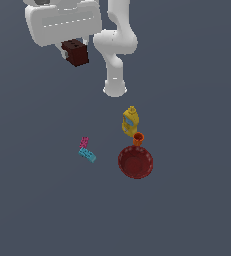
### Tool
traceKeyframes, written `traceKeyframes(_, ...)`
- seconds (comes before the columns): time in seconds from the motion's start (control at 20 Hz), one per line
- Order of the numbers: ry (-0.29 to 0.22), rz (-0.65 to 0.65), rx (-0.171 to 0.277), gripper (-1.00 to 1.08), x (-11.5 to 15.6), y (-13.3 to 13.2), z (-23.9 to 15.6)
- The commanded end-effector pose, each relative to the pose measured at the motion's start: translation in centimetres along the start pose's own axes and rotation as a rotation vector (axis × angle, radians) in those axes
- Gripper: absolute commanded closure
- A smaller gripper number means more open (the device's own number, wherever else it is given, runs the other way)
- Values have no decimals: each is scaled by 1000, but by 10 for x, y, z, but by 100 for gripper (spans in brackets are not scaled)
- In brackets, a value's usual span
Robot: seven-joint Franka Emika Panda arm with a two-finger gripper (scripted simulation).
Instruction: Pick up a designated object from a clutter of objects.
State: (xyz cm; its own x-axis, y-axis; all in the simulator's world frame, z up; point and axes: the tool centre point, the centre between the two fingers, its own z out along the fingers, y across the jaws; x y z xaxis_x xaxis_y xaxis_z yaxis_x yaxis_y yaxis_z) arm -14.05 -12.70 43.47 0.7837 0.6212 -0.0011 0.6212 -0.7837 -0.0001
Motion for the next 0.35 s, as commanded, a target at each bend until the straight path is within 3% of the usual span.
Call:
traceKeyframes(0.0,1,0,0,108,2,-2,-9)
traceKeyframes(0.3,1,0,0,108,3,-2,-16)
